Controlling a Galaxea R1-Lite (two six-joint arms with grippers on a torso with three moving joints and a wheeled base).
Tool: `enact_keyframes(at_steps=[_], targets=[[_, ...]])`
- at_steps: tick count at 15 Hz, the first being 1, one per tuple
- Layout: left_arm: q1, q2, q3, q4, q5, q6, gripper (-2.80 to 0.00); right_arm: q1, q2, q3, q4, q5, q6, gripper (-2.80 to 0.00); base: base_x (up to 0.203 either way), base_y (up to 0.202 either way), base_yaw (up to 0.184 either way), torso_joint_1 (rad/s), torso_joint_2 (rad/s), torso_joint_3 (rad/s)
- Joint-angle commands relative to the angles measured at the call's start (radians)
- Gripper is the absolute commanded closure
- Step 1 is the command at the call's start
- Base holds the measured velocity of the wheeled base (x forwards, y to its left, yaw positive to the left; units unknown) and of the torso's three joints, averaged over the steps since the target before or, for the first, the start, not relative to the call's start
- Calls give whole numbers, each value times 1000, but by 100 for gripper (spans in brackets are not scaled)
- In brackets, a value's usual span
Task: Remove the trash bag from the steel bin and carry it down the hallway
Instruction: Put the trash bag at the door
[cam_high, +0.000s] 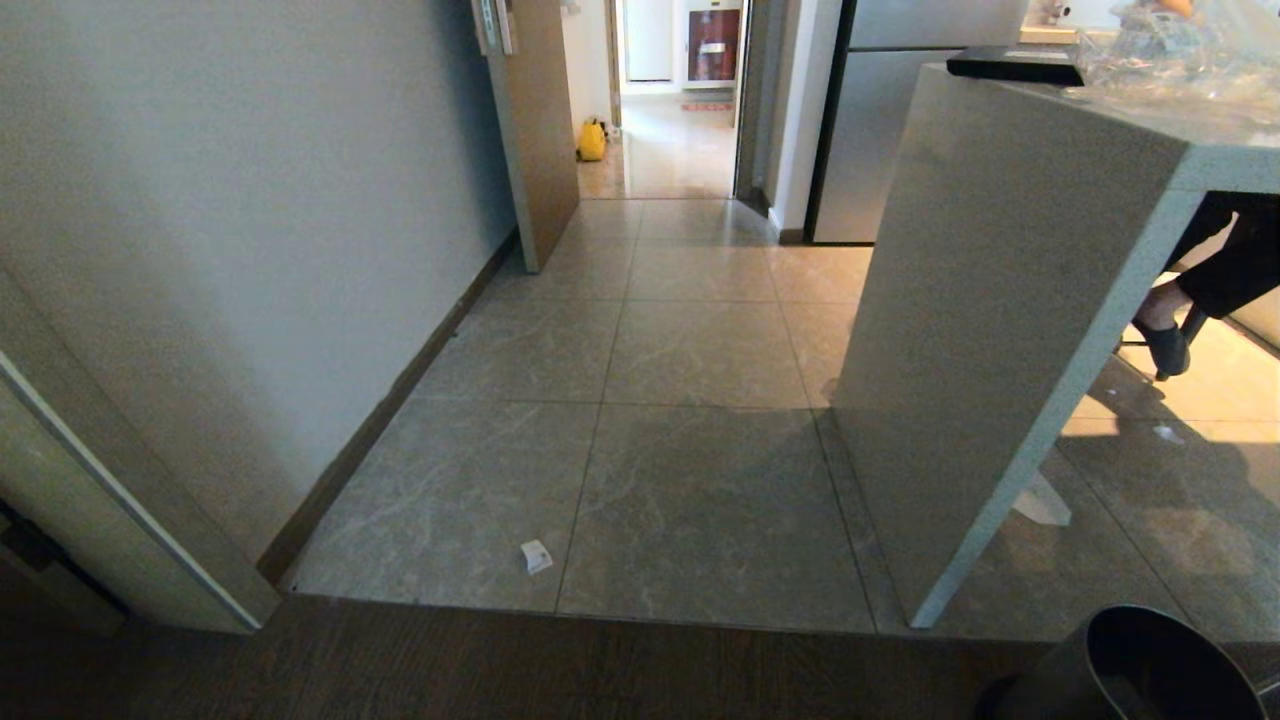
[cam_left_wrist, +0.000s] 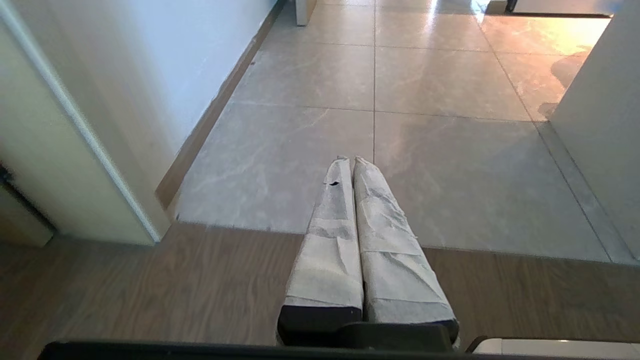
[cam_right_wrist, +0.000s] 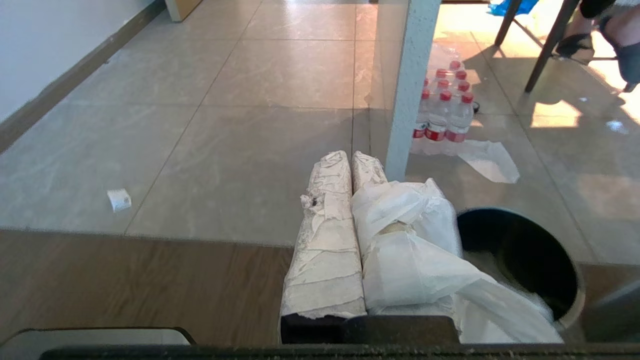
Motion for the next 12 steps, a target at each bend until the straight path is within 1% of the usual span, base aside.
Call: enact_keyframes(at_steps=[1, 12], targets=[[0, 0, 0, 1, 2, 0, 0, 0, 1, 2, 0, 0, -1, 0, 188, 0, 4, 0, 2, 0], [0, 0, 0, 1, 0, -2, 0, 0, 1, 2, 0, 0, 1, 0, 189, 0, 0, 2, 1, 3]])
